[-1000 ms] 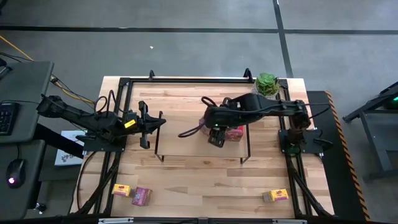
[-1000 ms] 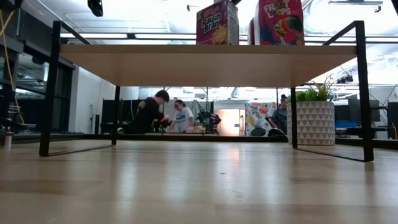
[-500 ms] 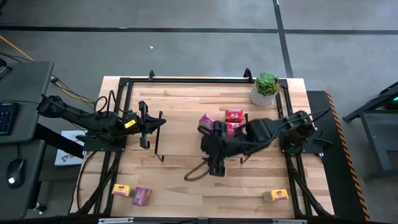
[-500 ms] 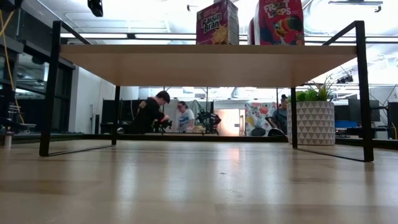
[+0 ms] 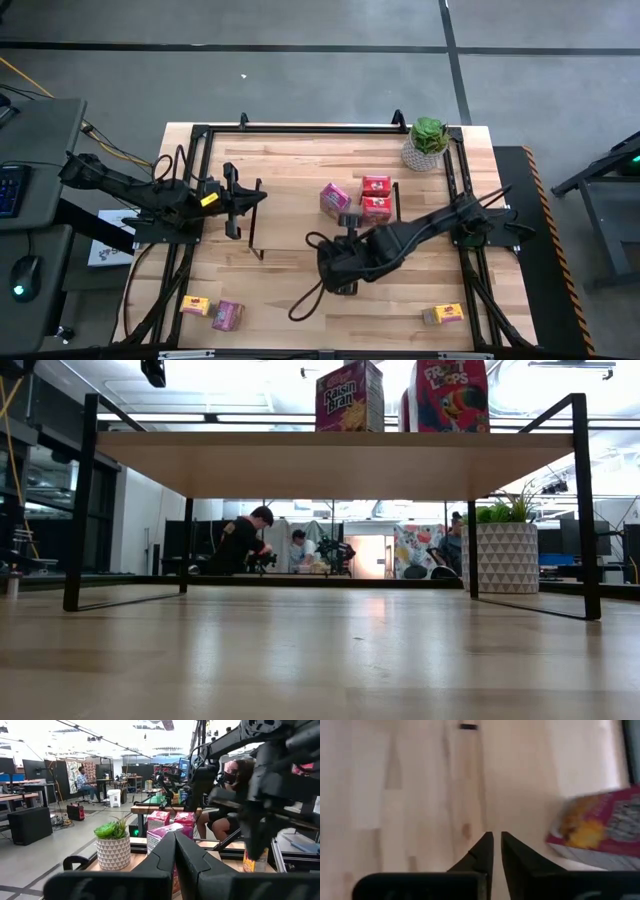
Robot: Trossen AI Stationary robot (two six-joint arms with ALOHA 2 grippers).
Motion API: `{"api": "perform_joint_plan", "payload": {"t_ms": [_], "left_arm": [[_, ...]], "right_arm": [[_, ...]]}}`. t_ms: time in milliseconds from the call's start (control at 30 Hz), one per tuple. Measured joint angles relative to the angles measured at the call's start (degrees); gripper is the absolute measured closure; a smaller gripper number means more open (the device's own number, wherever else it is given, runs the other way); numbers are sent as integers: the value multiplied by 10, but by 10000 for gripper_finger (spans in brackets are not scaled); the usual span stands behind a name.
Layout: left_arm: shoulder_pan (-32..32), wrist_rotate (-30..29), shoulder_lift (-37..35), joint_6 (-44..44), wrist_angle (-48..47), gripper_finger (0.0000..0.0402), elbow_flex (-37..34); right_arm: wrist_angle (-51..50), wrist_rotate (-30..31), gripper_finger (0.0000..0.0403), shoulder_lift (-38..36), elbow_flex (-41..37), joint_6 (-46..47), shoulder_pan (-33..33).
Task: Stack cereal on shelf
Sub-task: Put the right purple cereal box on the shelf
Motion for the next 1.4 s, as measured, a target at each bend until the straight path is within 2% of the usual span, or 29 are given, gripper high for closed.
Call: {"api": "perform_joint_plan", "payload": {"t_ms": [100, 233, 433, 867, 1033, 1167, 1267, 1400], "left_arm": [[0, 0, 0, 0, -6, 402, 0], [0, 0, 0, 0, -6, 401, 0], [0, 0, 0, 0, -6, 401, 0], [0, 0, 0, -5, 1, 401, 0], [0, 0, 0, -5, 0, 401, 0], [0, 0, 0, -5, 0, 402, 0], [0, 0, 0, -5, -2, 402, 0], [0, 0, 0, -5, 2, 402, 0]], "right_arm": [[-12, 31, 371, -3, 0, 22, 2], [-30, 75, 398, -11, 0, 51, 26], [-70, 143, 400, -11, 0, 124, 68], [-68, 155, 402, -11, 0, 144, 93], [-66, 128, 403, -12, -5, 140, 81], [-66, 109, 403, -40, -92, 160, 68], [-48, 113, 403, -91, -178, 208, 68], [78, 148, 403, -177, -306, 222, 79]]}}
